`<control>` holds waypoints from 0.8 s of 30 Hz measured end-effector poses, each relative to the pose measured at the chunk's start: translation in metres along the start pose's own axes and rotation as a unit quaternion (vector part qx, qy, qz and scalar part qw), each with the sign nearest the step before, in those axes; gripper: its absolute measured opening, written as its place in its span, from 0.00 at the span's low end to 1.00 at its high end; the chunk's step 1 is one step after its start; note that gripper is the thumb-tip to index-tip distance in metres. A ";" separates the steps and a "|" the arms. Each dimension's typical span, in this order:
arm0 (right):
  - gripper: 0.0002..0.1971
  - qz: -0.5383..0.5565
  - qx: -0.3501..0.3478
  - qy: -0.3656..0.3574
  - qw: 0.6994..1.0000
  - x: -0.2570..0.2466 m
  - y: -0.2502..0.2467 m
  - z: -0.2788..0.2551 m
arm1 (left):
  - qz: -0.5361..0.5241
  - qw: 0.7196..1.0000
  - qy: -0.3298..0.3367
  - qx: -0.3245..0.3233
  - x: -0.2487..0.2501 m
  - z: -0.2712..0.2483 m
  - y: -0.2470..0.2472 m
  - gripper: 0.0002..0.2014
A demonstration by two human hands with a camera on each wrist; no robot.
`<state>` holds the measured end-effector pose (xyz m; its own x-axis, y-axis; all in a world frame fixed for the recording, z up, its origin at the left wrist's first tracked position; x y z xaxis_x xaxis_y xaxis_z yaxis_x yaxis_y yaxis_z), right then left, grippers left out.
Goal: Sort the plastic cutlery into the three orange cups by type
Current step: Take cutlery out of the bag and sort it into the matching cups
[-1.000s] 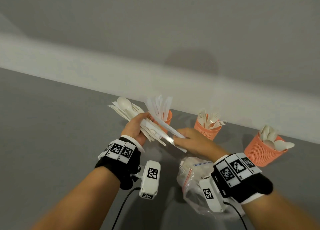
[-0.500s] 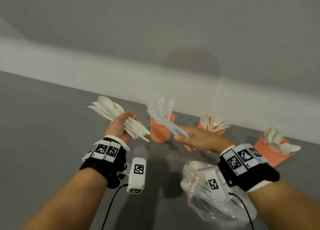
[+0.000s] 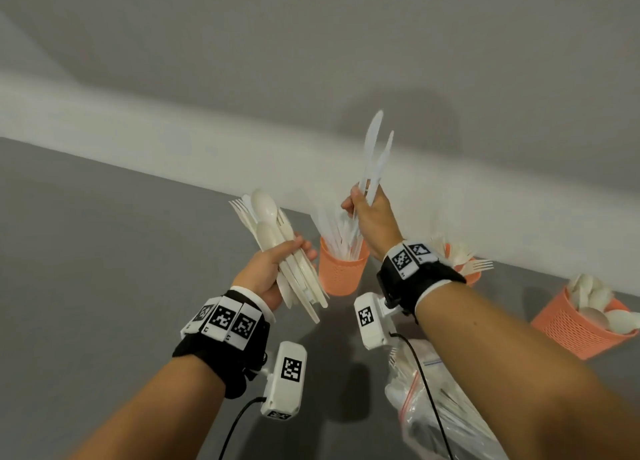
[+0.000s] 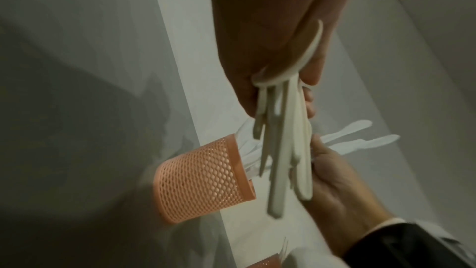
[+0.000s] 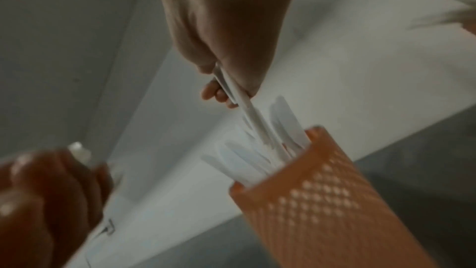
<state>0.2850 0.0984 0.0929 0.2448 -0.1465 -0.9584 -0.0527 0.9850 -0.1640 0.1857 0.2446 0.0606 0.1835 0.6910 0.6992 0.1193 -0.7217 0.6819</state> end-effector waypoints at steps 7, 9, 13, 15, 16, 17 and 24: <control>0.14 -0.074 -0.015 0.004 0.997 0.033 -0.001 -0.006 | 0.018 0.999 -0.014 -0.043 -0.002 0.002 -0.002 0.10; 0.16 -0.100 -0.007 -0.019 0.995 0.029 -0.006 -0.004 | 0.017 0.998 -0.016 -0.058 -0.004 0.002 0.003 0.11; 0.14 -0.176 0.048 -0.127 0.975 0.001 -0.011 -0.012 | 0.081 0.996 0.012 -0.025 -0.010 0.004 0.006 0.03; 0.08 -0.147 0.007 -0.159 0.976 -0.020 -0.009 -0.026 | 0.123 0.992 0.020 -0.010 -0.013 0.004 0.008 0.03; 0.06 -0.132 -0.035 -0.153 0.979 -0.029 -0.006 -0.034 | 0.135 0.990 0.024 -0.007 -0.014 0.003 0.010 0.03; 0.05 -0.129 -0.081 -0.135 0.979 -0.036 -0.002 -0.043 | 0.146 0.989 0.029 -0.007 -0.015 0.002 0.013 0.06; 0.08 -0.222 -0.156 -0.081 0.959 -0.029 0.007 -0.074 | 0.119 0.992 -0.016 -0.027 -0.017 -0.008 0.024 0.15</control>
<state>0.2058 0.1029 0.1022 0.4565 -0.5037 -0.7334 -0.1890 0.7506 -0.6331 0.1776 0.2155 0.0666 0.2313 0.4985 0.8354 0.0157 -0.8605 0.5092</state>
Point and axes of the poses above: each hand's wrist, its own z-axis towards the middle knuckle, its own y-axis out of the palm, x = y × z, the point moved 1 cm from there along z, towards the middle knuckle, and after that the axes turned 1 degree about -x, right-handed, at the moved point
